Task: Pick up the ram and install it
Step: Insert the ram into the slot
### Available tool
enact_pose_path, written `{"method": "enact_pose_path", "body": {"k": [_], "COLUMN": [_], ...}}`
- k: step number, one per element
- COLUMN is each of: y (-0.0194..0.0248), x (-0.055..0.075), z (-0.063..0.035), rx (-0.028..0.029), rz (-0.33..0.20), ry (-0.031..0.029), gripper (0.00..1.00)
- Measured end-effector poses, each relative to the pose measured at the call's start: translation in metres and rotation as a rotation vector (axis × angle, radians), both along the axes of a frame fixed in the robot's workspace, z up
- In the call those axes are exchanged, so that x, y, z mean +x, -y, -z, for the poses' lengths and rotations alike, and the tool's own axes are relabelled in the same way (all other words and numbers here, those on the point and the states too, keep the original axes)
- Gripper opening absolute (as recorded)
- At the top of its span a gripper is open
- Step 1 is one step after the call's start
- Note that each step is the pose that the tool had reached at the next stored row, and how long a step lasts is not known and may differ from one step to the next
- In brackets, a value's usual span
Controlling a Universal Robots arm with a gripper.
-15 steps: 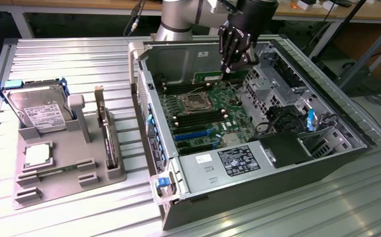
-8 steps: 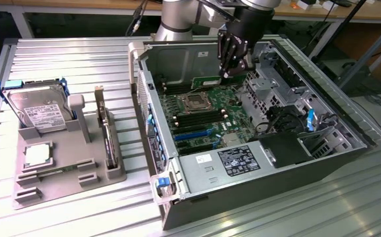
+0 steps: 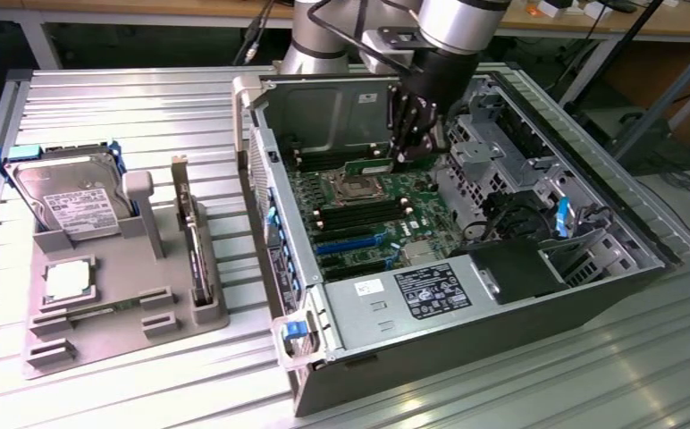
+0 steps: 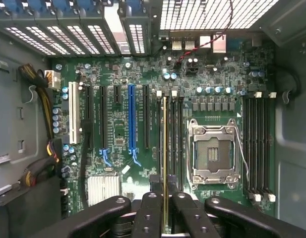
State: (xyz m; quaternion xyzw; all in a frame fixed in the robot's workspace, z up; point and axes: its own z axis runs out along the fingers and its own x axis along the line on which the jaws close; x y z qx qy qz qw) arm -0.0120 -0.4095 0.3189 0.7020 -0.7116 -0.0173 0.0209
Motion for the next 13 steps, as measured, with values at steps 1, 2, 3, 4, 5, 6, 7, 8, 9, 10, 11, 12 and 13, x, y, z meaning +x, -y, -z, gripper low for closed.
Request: {"method": "enact_pose_path", "body": {"k": [1,2,3,4,5,6,7,8,9,10,11,12,13], "y": [0.0,0.0,0.0001,0.0001,0.0001,0.0001,0.0002,0.0001,0.0001,0.0001,0.0001,0.0001,0.0002], "x": [0.0,0.0,0.0,0.0,0.0,0.0,-0.001,-0.002,-0.002,-0.005,-0.007,-0.008,-0.009], "z": [0.0026,0.0065,0.0097,0.0126,0.0161,0.0188,0.0209,0.023,0.0247,0.0303,0.0329,0.0362,0.0392], "rx": [0.0,0.0,0.0,-0.0001,0.0,-0.0001,-0.0001,0.0,0.0001,0.0,0.0,0.0,-0.0001], "rz": [0.0,0.0,0.0,0.0,0.0,0.0,0.0,0.0,0.0,0.0,0.0,0.0,0.0], "ry": [0.0,0.0,0.0,0.0,0.0,0.0,-0.0001,0.0,0.0,0.0,0.0,0.0,0.0], "gripper": [0.14,0.14,0.14,0.14,0.14,0.14,0.14,0.14,0.14,0.14,0.14,0.14,0.14]}}
